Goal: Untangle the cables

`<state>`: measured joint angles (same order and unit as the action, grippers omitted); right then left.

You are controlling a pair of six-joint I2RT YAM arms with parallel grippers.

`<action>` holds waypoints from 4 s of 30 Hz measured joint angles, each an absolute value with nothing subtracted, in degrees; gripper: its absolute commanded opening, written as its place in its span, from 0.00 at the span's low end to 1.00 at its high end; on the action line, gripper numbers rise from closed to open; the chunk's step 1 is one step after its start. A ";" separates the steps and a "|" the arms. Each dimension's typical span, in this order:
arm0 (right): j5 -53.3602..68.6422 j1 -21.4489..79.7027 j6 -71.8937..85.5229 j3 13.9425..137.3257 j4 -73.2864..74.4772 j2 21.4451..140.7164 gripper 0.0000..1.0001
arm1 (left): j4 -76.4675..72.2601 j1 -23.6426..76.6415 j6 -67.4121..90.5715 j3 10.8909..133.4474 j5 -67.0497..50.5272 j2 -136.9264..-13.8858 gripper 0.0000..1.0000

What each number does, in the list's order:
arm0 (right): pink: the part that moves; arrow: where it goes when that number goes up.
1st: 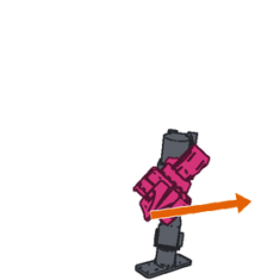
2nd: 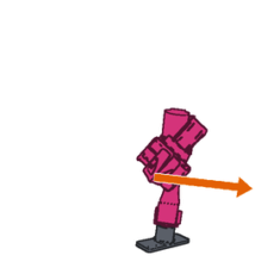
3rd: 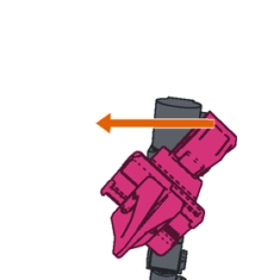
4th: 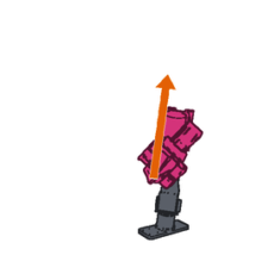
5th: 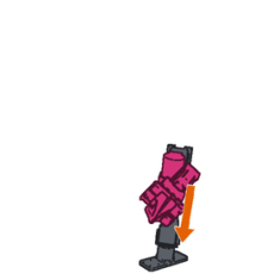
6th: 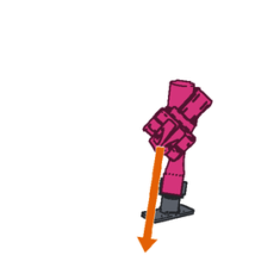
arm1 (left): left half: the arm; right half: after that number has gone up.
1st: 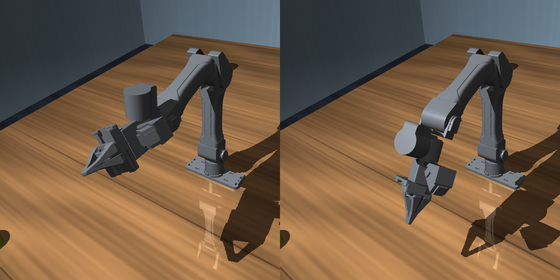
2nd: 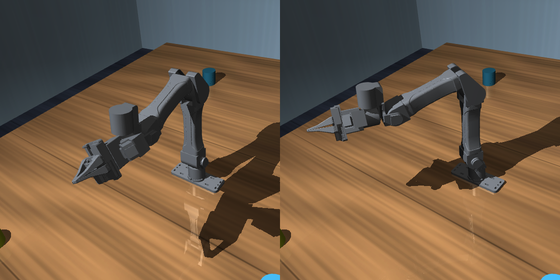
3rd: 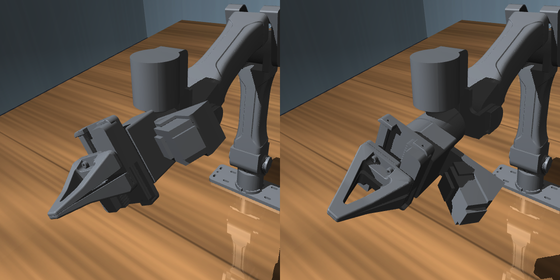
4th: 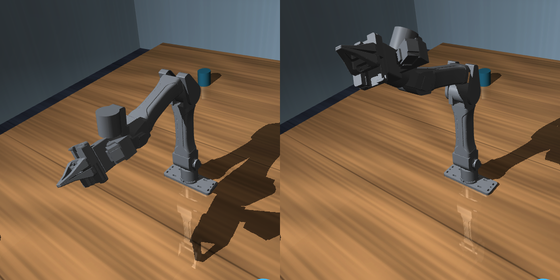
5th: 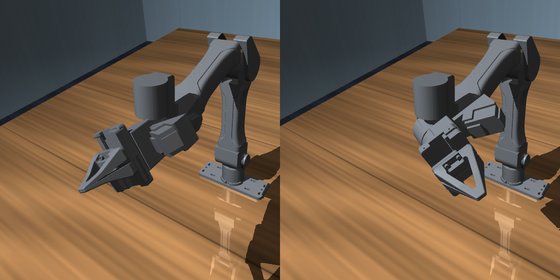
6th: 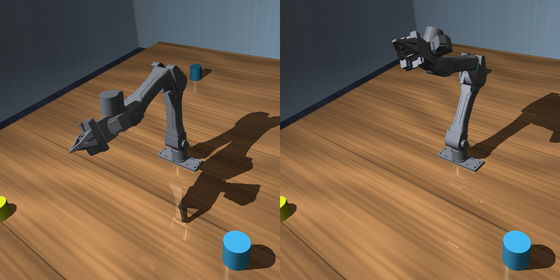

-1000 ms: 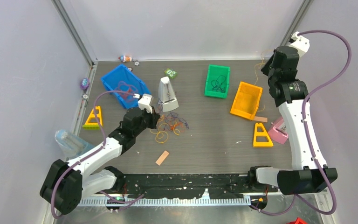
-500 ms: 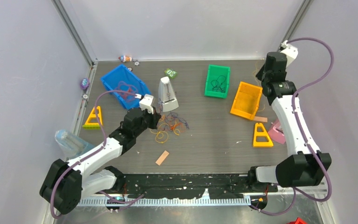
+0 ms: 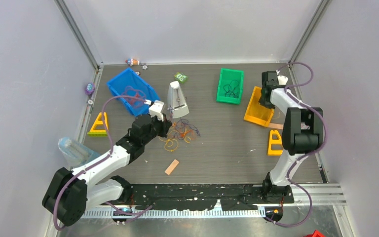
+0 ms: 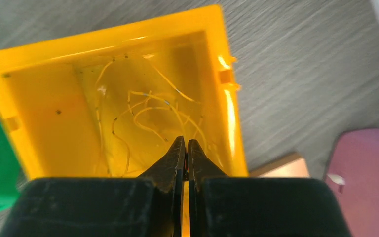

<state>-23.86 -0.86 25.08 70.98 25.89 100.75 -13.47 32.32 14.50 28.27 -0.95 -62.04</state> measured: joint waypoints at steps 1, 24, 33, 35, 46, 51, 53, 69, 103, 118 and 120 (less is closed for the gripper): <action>-23.40 -0.86 25.10 71.90 26.11 103.18 0.05 | -13.45 32.32 14.50 28.27 -0.95 -62.11 0.00; -17.56 12.25 19.75 65.04 23.42 79.46 0.97 | -14.50 32.99 14.31 28.27 -4.60 -62.65 0.00; -2.70 31.70 16.62 51.59 12.12 79.50 0.84 | -14.48 32.99 14.24 28.27 -4.36 -62.43 0.00; 0.73 34.17 15.42 51.59 9.28 82.96 0.83 | -14.57 32.99 14.11 28.27 -4.97 -62.43 0.00; 6.98 39.48 13.63 32.49 -18.09 81.60 0.90 | -14.02 35.92 11.27 33.69 -14.94 -70.72 0.65; 4.38 39.33 13.63 29.41 -25.17 78.11 0.90 | -10.55 36.86 11.66 34.28 -10.33 -68.16 0.74; 4.54 39.31 13.65 29.45 -27.66 78.13 0.89 | -7.31 36.86 12.14 34.26 -6.72 -64.71 0.76; 12.25 42.17 12.69 31.55 -32.60 81.93 0.79 | 5.76 27.92 25.52 29.06 -2.28 -62.06 0.60; -22.20 32.99 25.69 28.82 -21.63 75.83 0.05 | 18.68 20.18 21.78 42.87 6.81 -46.30 0.00; -29.15 28.84 32.05 24.77 -15.86 68.88 0.05 | 29.12 6.52 19.49 65.43 10.35 -49.93 0.00; -29.17 28.49 32.03 24.25 -16.23 67.29 0.06 | 29.63 3.90 19.79 66.72 10.44 -49.36 0.00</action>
